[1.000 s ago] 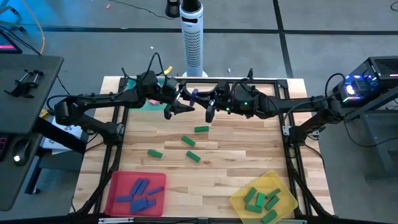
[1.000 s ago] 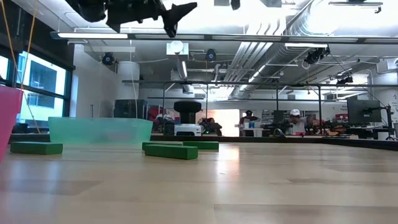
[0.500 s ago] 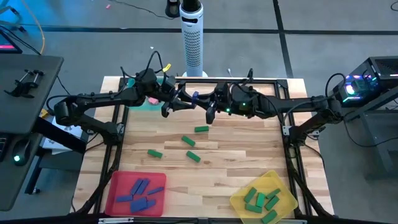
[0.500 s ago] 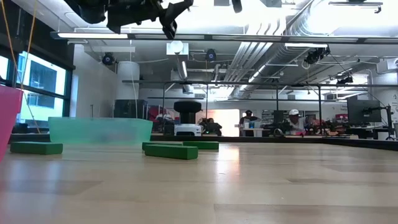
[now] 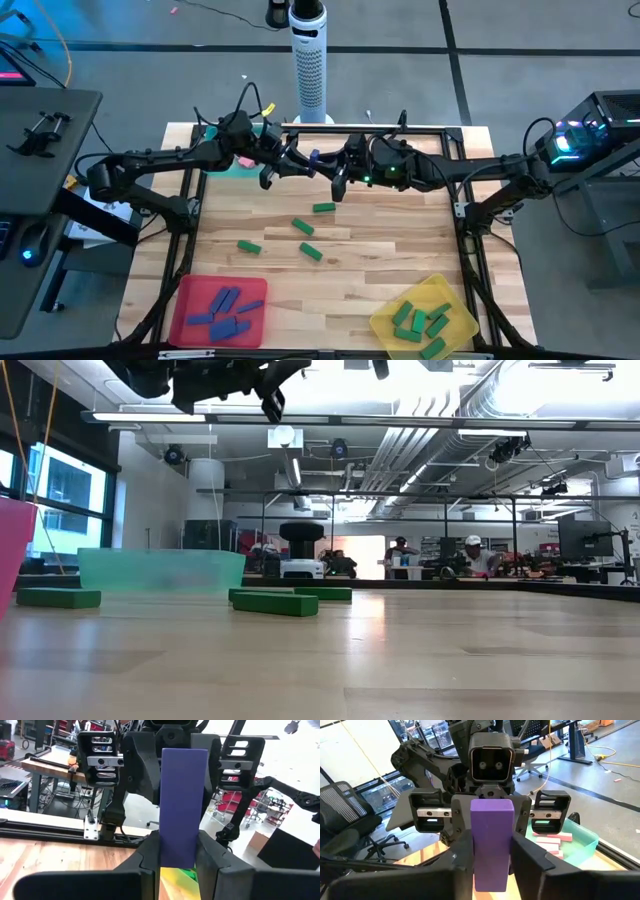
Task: Sort blocks
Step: Put the blue block into the red bin
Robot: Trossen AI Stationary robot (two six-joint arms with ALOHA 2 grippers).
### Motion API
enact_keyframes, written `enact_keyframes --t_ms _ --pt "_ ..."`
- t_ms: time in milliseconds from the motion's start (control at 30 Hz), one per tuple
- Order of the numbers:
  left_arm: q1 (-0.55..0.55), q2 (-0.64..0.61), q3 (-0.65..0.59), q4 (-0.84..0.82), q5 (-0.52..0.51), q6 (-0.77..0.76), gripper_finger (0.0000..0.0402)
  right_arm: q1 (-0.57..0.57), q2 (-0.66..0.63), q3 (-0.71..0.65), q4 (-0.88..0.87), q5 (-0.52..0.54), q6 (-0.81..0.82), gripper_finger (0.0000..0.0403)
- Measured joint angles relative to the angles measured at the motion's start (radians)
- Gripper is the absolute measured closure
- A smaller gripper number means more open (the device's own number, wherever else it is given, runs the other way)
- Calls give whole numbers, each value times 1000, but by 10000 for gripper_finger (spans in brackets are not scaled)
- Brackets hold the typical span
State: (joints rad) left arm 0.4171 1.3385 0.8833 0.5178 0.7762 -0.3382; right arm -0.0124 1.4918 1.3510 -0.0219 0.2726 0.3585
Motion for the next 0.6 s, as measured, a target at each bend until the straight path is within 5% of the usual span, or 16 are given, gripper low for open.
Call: enact_keyframes --t_ms 267,467,600 --pt "-1 -63 0 -39 -13 19 347 0 -15 1 27 -7 -17 227" --pt "-2 -164 1 -268 -82 140 347 -2 -115 0 -20 -42 -105 207" --pt "-1 -257 1 -447 -170 226 347 17 -191 1 -250 -208 -65 207"
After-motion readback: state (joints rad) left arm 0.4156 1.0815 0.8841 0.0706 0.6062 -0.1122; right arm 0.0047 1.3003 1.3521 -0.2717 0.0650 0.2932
